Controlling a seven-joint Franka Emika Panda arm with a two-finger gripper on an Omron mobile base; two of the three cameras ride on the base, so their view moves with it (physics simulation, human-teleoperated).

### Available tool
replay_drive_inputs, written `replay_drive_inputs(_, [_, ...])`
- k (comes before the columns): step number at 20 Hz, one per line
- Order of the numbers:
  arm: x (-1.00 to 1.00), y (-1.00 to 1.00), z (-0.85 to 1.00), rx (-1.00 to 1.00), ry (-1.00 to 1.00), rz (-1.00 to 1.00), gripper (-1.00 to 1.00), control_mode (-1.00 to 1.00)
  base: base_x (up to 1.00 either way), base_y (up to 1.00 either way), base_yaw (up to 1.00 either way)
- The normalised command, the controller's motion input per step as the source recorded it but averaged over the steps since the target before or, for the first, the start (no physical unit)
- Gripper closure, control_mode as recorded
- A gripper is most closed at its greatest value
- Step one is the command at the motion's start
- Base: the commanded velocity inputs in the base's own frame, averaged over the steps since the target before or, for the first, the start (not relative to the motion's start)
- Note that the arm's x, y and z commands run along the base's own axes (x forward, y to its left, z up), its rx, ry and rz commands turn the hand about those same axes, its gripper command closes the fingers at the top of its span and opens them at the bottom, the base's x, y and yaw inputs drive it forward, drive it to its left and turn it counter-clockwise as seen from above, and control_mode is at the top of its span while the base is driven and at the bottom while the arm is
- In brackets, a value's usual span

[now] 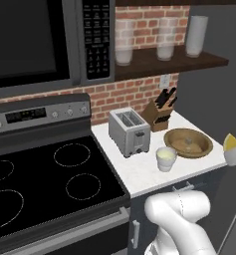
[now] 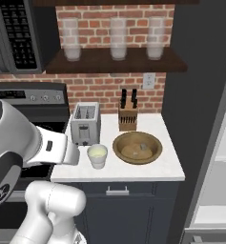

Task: Grab a lemon wedge from the fridge and one ice cube from the ice bowl, and put them in the glass of lemonade.

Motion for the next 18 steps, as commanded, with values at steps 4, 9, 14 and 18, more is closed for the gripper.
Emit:
replay_drive_inputs(4, [0.0,0.0,0.0,0.0,0.0,0.0,1.0,1.0,0.09,0.0,0.0])
replay_drive_inputs(9, [0.0,0.0,0.0,0.0,0.0,0.0,1.0,1.0,0.13,-0.05,0.02])
replay_drive_inputs(14, [0.0,0.0,0.0,0.0,0.0,0.0,1.0,1.0,-0.15,-0.46,0.0])
replay_drive_inputs(18, [0.0,0.0,0.0,0.0,0.0,0.0,1.0,1.0,-0.06,-0.33,0.0])
